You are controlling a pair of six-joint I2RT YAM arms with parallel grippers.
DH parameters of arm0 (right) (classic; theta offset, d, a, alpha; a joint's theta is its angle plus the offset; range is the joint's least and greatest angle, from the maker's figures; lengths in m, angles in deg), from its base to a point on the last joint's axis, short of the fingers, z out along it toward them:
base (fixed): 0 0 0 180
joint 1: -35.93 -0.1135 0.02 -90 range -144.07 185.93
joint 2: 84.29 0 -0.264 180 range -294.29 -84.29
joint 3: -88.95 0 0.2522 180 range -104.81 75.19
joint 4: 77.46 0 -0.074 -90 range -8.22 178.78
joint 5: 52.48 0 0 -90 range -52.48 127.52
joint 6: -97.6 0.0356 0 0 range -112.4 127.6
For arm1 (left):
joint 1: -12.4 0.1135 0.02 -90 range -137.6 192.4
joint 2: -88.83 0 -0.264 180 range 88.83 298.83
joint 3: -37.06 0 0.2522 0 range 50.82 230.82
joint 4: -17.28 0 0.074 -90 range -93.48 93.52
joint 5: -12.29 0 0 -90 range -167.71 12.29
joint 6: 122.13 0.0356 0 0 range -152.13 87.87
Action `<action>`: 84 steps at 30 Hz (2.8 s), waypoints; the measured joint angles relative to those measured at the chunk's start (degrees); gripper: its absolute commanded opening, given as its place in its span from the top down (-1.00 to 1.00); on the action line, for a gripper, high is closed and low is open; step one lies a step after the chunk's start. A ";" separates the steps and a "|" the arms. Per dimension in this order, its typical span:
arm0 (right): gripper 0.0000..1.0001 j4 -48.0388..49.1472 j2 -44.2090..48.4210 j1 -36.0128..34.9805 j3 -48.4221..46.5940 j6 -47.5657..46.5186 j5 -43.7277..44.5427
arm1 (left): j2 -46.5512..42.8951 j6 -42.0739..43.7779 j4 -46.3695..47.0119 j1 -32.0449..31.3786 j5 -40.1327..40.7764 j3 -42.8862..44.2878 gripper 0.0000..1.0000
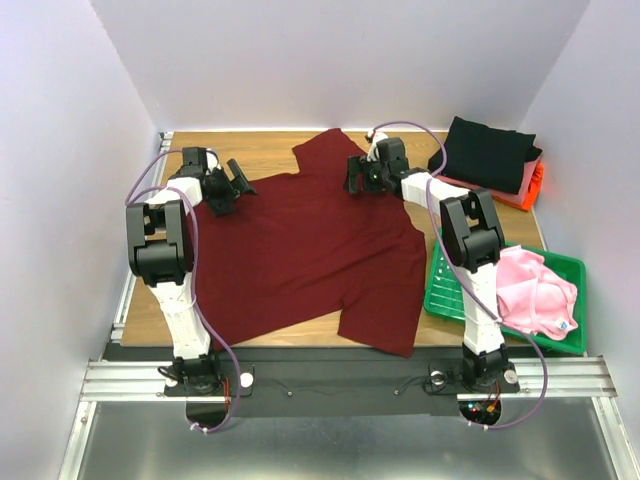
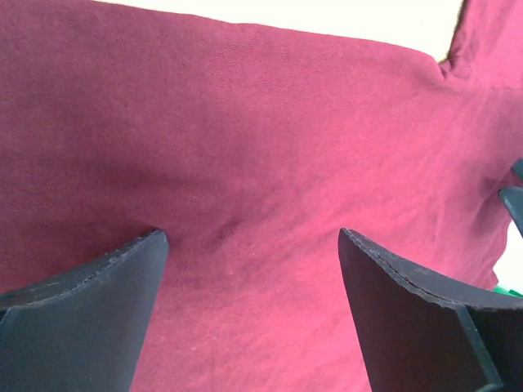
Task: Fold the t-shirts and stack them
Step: Flatten the tshirt out
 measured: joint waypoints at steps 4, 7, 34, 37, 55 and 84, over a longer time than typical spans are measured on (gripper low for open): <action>-1.00 -0.20 -2.32 0.00 -3.93 0.35 0.28 | 0.68 -0.44 1.53 0.00 -0.15 0.26 -0.97; -1.00 -0.44 -5.27 0.00 -7.85 0.37 0.87 | 2.19 -1.01 2.21 0.00 -0.50 2.08 -0.97; -1.00 -7.32 -21.77 0.07 -36.96 0.22 1.05 | 10.19 4.76 2.10 -0.31 3.45 18.14 -0.97; -1.00 -7.65 -15.82 0.04 -31.43 -0.35 0.42 | -1.20 4.87 2.60 -0.59 9.53 8.46 -0.97; -1.00 -2.80 15.34 -2.43 8.92 0.92 -3.26 | -23.89 0.42 -3.41 -3.50 24.28 -14.19 -0.97; -1.00 -1.86 3.34 -3.76 4.04 5.95 1.90 | -4.83 4.59 5.73 -3.43 9.25 -7.89 -0.97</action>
